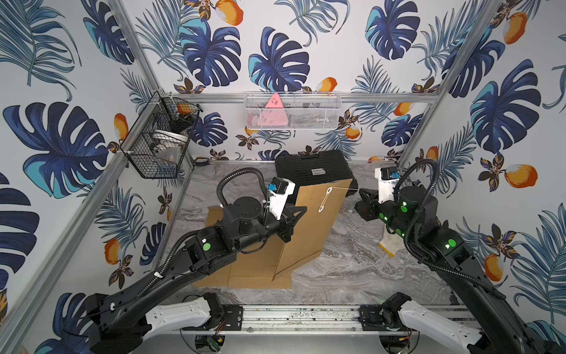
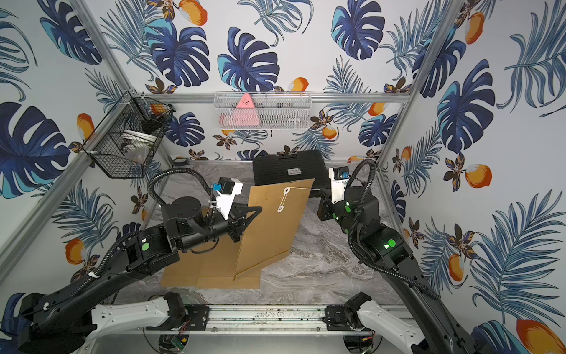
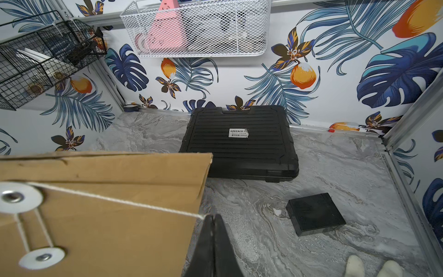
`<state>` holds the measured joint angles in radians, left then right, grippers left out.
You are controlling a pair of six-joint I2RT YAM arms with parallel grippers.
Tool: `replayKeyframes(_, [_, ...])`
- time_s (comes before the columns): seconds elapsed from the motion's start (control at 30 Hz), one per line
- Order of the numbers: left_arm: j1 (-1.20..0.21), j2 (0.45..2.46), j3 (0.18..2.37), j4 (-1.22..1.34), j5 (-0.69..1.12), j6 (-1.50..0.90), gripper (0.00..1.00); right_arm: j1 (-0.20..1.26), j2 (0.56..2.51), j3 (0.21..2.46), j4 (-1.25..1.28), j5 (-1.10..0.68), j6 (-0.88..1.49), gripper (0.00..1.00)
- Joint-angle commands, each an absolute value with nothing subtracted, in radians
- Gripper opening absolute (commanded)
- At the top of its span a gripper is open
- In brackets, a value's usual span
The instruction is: Open the file bag
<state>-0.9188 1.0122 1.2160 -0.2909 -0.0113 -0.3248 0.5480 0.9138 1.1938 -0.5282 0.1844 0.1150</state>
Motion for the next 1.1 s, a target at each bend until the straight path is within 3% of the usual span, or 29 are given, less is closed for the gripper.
replayKeyframes(0.0, [-0.919, 0.994, 1.192, -0.182, -0.013, -0.388, 0.0, 0.548, 0.921, 1.196, -0.527, 0.168, 0.117, 0.0])
replayKeyframes(0.4, [-0.919, 0.997, 1.17, -0.077, -0.09, -0.46, 0.0, 0.548, 0.94, 1.188, -0.488, 0.061, 0.097, 0.0])
replayKeyframes(1.07, [-0.916, 1.181, 1.444, -0.178, -0.057, -0.361, 0.0, 0.549, 0.948, 1.173, -0.432, -0.055, 0.086, 0.0])
